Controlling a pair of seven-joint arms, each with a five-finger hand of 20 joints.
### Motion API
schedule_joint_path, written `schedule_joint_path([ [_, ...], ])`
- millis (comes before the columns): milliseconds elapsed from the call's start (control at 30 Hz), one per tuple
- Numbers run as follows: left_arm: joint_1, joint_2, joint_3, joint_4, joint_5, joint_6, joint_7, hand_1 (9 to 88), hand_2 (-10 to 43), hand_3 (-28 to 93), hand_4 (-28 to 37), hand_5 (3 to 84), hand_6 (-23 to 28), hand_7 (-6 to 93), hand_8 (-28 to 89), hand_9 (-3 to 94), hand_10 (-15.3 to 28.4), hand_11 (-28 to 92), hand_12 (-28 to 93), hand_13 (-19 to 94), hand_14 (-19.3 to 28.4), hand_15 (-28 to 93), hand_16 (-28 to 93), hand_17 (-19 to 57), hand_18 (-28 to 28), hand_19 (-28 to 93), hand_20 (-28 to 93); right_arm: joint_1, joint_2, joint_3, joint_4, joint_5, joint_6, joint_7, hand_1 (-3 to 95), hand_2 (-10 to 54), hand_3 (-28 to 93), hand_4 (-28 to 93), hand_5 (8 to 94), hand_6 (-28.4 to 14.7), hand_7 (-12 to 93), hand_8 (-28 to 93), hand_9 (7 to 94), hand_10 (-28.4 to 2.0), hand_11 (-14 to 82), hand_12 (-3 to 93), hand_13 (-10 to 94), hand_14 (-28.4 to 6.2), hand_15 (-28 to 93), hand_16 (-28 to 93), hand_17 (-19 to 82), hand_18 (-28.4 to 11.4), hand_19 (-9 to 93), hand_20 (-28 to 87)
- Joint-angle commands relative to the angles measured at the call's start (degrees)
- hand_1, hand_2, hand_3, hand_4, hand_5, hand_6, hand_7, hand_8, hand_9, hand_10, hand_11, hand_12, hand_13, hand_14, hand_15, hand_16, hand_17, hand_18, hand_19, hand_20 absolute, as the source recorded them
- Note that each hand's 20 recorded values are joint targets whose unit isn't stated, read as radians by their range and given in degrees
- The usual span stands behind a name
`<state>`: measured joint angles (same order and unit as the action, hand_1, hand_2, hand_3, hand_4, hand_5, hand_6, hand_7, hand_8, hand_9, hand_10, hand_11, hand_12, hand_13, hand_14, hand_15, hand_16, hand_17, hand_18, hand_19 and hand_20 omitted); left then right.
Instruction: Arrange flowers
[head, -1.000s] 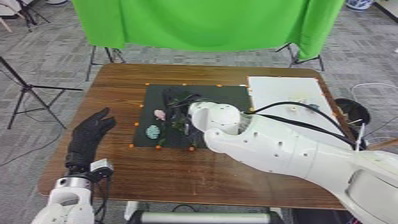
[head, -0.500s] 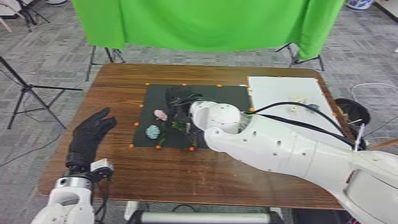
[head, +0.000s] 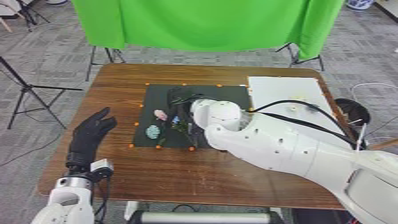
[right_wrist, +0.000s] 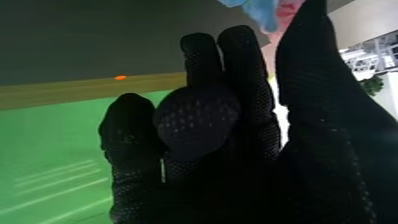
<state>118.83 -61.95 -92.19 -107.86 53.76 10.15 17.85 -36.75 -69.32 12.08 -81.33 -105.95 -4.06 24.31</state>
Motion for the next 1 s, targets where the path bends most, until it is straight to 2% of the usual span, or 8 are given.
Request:
schedule_joint_path([
  [33, 0.67, -0.31, -0.26, -0.17, 0.19, -0.5, -0.38, 23.8, -9.5, 73, -24.1, 43.9, -0.2, 13.1, -8, 46.1, 12.7, 17, 10, 38, 15.5, 13, -1, 8.6, 11.4, 3, 17, 2.44, 2.44, 2.31, -2.87, 1.92, -1.75, -0.31, 42.3, -9.5, 69, -20, 62.9, 4.1, 22, -2, 66.0, -12.8, 13.7, 17.0, 86, -3.0, 65, 29, 60, -14.5, 93, 56],
  [100, 0.74, -0.19, -0.32, -0.17, 0.2, -0.56, -0.41, 23.8, -9.5, 73, -24.0, 43.8, -0.3, 13.1, -8, 46.1, 12.7, 17, 10, 39, 15.5, 13, -1, 8.6, 11.4, 3, 17, 3.65, 4.19, 3.33, -4.88, 2.56, -1.13, -0.69, 39.7, -9.5, 71, -19, 61.9, 4.3, 21, -10, 64.5, -12.9, 13.4, 17.0, 86, -3.2, 65, 29, 59, -14.6, 93, 56],
  [300, 1.36, -0.26, -0.7, -0.5, 0.21, -0.58, -0.77, 23.9, -9.5, 73, -24.0, 43.8, -0.3, 13.2, -8, 46.1, 12.7, 17, 10, 39, 15.5, 13, -1, 8.5, 11.4, 3, 17, 4.77, 12.8, 9.02, -12.19, 2.19, 0.86, -1.62, 36.2, -9.5, 71, -19, 59.4, 3.6, 20, -12, 62.9, -12.8, 12.8, 17.1, 85, -3.6, 65, 29, 59, -15.0, 93, 55],
  [500, 2.49, -0.38, -1.42, -0.97, 0.08, -0.33, -0.65, 23.9, -9.5, 73, -24.0, 43.7, -0.5, 13.3, -8, 46.1, 12.8, 17, 10, 39, 15.5, 13, -1, 8.5, 11.5, 3, 17, -0.41, 24.42, 17.36, -17.98, 0.21, -3.09, 2.29, 29.3, -9.5, 69, -17, 53.6, 1.5, 15, -10, 58.2, -14.6, 10.1, 17.5, 81, -5.5, 65, 29, 55, -16.4, 93, 54],
  [600, 2.64, -0.48, -1.54, -0.88, 0.02, -0.4, -0.86, 23.9, -9.5, 73, -24.0, 43.6, -0.5, 13.4, -8, 46.1, 12.8, 17, 10, 39, 15.5, 13, -1, 8.6, 11.5, 3, 17, -4.17, 28.81, 20.5, -17.76, -1.32, -3.16, 3.78, 25.7, -9.5, 67, -17, 51.8, 0.8, 13, -8, 57.1, -15.7, 9.0, 17.9, 80, -6.7, 65, 29, 54, -17.3, 93, 53],
  [700, 3.17, -0.69, -1.79, -1.15, 0.31, -0.42, -0.89, 24.0, -9.5, 73, -24.0, 43.6, -0.5, 13.4, -8, 46.1, 12.7, 17, 10, 39, 15.4, 13, -1, 8.5, 11.5, 3, 17, -7.67, 31.62, 23.24, -17.06, -1.52, -5.79, 4.96, 23.3, -9.5, 65, -17, 50.4, 0.3, 12, -8, 56.4, -16.3, 8.4, 18.2, 80, -7.5, 66, 29, 54, -18.0, 93, 53],
  [833, 3.16, -0.96, -1.69, -1.21, 0.28, -0.29, -0.68, 23.9, -9.5, 73, -24.1, 43.6, -0.5, 13.4, -8, 46.2, 12.6, 17, 10, 39, 15.5, 13, -1, 8.5, 11.5, 3, 17, -10.91, 32.94, 25.34, -15.24, -1.94, -8.7, 6.58, 21.9, -9.5, 64, -16, 50.0, 0.1, 12, -7, 56.7, -16.6, 8.4, 18.5, 79, -8.0, 66, 28, 53, -18.5, 93, 53],
  [1000, 2.88, -1.13, -1.3, -1.1, 0.56, -0.71, -0.64, 24.0, -9.5, 73, -24.1, 43.6, -0.6, 13.4, -8, 46.1, 12.6, 17, 10, 39, 15.4, 13, -1, 8.5, 11.6, 3, 17, -14.69, 34.3, 26.96, -13.99, -2.38, -9.05, 7.4, 22.2, -9.5, 64, -16, 51.4, 0.0, 12, -7, 58.2, -16.4, 9.2, 18.6, 79, -8.2, 66, 28, 53, -19.0, 93, 52],
])
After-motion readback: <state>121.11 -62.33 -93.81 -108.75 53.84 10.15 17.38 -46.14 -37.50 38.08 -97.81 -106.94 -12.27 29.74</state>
